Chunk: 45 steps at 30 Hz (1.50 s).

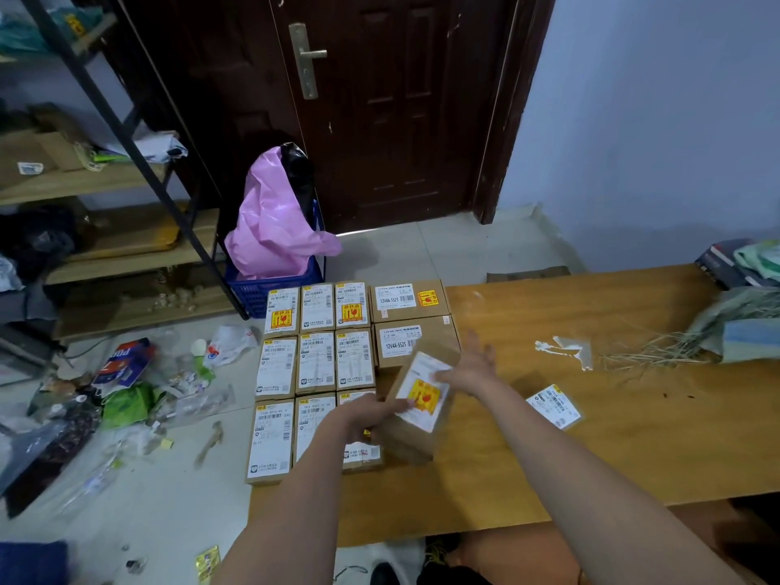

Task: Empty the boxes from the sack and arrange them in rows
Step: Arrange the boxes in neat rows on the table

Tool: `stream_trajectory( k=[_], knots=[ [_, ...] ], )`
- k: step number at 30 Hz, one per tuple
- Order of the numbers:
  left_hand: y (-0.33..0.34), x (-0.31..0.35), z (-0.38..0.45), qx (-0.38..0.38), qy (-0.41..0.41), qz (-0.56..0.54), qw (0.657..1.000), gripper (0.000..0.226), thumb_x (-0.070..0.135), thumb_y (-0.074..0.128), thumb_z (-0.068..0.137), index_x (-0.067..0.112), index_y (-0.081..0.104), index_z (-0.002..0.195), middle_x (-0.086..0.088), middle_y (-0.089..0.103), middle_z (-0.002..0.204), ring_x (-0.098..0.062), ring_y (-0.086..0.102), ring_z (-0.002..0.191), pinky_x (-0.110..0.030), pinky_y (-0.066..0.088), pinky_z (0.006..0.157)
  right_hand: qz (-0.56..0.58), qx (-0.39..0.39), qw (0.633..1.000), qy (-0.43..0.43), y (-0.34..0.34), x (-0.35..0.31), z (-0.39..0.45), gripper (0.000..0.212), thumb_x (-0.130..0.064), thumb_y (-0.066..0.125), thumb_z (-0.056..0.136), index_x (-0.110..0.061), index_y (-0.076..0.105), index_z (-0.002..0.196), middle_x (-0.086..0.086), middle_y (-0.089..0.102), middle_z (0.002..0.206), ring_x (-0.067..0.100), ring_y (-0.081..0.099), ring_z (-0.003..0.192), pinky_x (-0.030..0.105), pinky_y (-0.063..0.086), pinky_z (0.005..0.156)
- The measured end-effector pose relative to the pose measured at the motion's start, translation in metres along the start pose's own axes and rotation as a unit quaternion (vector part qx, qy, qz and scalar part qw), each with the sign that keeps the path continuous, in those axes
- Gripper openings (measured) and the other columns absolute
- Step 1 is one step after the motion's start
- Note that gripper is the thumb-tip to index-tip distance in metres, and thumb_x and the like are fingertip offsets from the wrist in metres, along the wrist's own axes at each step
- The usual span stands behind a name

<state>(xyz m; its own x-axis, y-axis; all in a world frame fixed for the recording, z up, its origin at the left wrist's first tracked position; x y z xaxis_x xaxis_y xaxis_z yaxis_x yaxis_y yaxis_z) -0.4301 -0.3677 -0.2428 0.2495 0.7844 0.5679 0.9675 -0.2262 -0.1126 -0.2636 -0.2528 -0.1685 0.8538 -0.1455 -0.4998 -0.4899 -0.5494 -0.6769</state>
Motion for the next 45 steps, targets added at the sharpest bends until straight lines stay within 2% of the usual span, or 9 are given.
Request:
stream_trajectory(
  k=[3,5,8,12,15,20,26,37,45],
  knots=[
    [0.002,-0.010,0.000,-0.004,-0.012,-0.043,0.999,0.079,0.066,0.068,0.076,0.019,0.048,0.137,-0.004,0.057,0.134,-0.026,0.054,0.123,-0.048,0.045,0.104,0.251,-0.171,0.944,0.128,0.048,0.026,-0.007,0.084,-0.046,0.073,0.083,-0.012,0.033,0.149,0.015,0.045,0.148,0.039,0.044,0.134,0.053,0.036,0.110],
    [0.007,-0.009,0.002,-0.016,-0.010,-0.021,1.000,0.082,0.066,0.067,0.077,0.020,0.045,0.142,-0.002,0.055,0.137,-0.025,0.052,0.124,-0.048,0.044,0.106,0.307,-0.252,0.905,0.151,0.075,0.030,-0.016,0.066,-0.048,0.071,0.084,-0.010,0.053,0.134,0.014,0.066,0.123,0.036,0.062,0.113,0.057,0.046,0.101],
    [0.005,-0.005,-0.001,-0.002,-0.003,0.055,0.998,0.084,0.071,0.063,0.076,0.021,0.049,0.141,-0.001,0.055,0.137,-0.024,0.053,0.124,-0.045,0.046,0.105,0.272,-0.186,0.934,0.139,0.075,0.042,-0.005,0.053,-0.045,0.074,0.083,-0.014,0.059,0.124,0.006,0.072,0.108,0.026,0.067,0.096,0.044,0.056,0.079],
    [-0.028,0.012,-0.006,0.175,0.089,0.119,0.973,0.054,0.050,0.058,0.093,0.016,0.056,0.135,-0.003,0.056,0.137,-0.025,0.054,0.123,-0.035,0.047,0.098,0.244,-0.161,0.948,0.126,0.072,0.047,0.005,0.048,-0.029,0.075,0.087,-0.014,0.050,0.125,0.007,0.069,0.116,0.020,0.065,0.085,0.031,0.047,0.059],
    [-0.048,0.012,-0.007,0.257,0.120,0.209,0.936,0.053,0.021,0.065,0.093,0.019,0.047,0.143,-0.006,0.048,0.147,-0.026,0.043,0.135,-0.036,0.040,0.107,0.258,-0.172,0.941,0.134,0.084,0.049,0.016,0.046,-0.020,0.073,0.089,-0.011,0.050,0.127,0.010,0.067,0.123,0.024,0.065,0.094,0.036,0.053,0.065],
    [-0.062,-0.013,0.006,0.260,0.070,0.266,0.926,0.084,0.012,0.075,0.083,0.025,0.030,0.152,-0.003,0.025,0.160,-0.029,0.017,0.148,-0.046,0.032,0.115,0.230,-0.154,0.950,0.145,0.111,0.058,0.035,0.041,-0.017,0.070,0.090,-0.011,0.053,0.127,0.009,0.066,0.126,0.028,0.065,0.111,0.049,0.052,0.096],
    [-0.078,-0.019,0.013,0.266,0.041,0.311,0.911,0.094,0.018,0.080,0.079,0.030,0.024,0.154,0.001,0.015,0.163,-0.031,0.009,0.151,-0.056,0.025,0.117,0.121,-0.100,0.975,0.155,0.111,0.067,0.040,0.045,-0.013,0.059,0.094,-0.009,0.042,0.135,0.012,0.058,0.133,0.031,0.059,0.118,0.043,0.052,0.091],
    [-0.087,-0.022,0.027,0.229,0.006,0.355,0.906,0.097,0.015,0.075,0.083,0.037,0.014,0.155,0.003,0.002,0.165,-0.034,-0.001,0.151,-0.062,0.018,0.117,0.123,-0.116,0.975,0.143,0.116,0.049,0.052,0.029,-0.015,0.057,0.096,-0.012,0.057,0.125,0.007,0.063,0.127,0.031,0.061,0.114,0.039,0.051,0.079],
    [-0.091,-0.030,0.036,0.206,-0.001,0.417,0.885,0.102,0.004,0.068,0.085,0.047,0.004,0.152,0.006,-0.010,0.164,-0.034,-0.009,0.151,-0.066,0.013,0.115,0.142,-0.155,0.960,0.185,0.124,0.049,0.055,0.029,-0.017,0.060,0.096,-0.016,0.059,0.124,0.010,0.065,0.125,0.035,0.062,0.114,0.052,0.053,0.082]
  ],
)
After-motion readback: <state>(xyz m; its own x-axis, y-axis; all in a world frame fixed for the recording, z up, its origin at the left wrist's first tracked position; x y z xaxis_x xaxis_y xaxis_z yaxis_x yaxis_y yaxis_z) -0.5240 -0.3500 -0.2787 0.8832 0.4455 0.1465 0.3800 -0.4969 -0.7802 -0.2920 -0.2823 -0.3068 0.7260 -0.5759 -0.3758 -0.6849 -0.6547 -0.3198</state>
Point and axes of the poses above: each hand's wrist, its own z-axis towards the middle knuckle, its own y-axis out of the palm, x = y × z, the point moved 9 cm from there along z, towards the middle knuckle
